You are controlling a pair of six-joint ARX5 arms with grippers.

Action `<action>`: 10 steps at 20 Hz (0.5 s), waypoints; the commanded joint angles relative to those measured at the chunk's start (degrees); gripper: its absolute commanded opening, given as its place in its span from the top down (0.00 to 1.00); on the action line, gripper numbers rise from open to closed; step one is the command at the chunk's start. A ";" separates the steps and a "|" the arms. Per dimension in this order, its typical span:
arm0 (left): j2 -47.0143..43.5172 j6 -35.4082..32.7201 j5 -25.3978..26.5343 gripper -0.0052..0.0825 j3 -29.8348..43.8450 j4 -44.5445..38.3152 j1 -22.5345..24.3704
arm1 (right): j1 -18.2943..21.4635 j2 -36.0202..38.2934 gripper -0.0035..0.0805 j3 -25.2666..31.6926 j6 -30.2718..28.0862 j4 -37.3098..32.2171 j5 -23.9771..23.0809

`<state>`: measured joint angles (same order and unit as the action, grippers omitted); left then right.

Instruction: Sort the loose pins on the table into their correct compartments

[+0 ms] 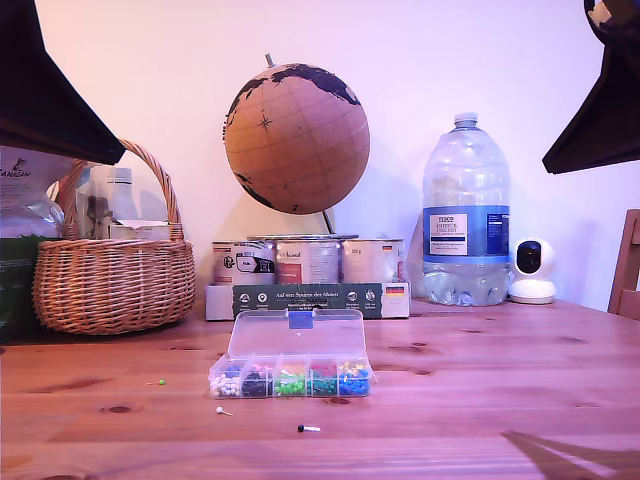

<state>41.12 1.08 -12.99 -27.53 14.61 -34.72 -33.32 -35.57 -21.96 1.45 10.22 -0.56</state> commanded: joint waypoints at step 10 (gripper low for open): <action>0.50 -0.09 -1.55 0.97 -0.04 4.35 -0.31 | -3.04 -0.24 0.97 -0.04 -0.81 5.84 0.02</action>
<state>41.39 1.10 -14.46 -27.64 19.07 -34.83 -36.42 -35.75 -22.37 0.36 16.34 -0.89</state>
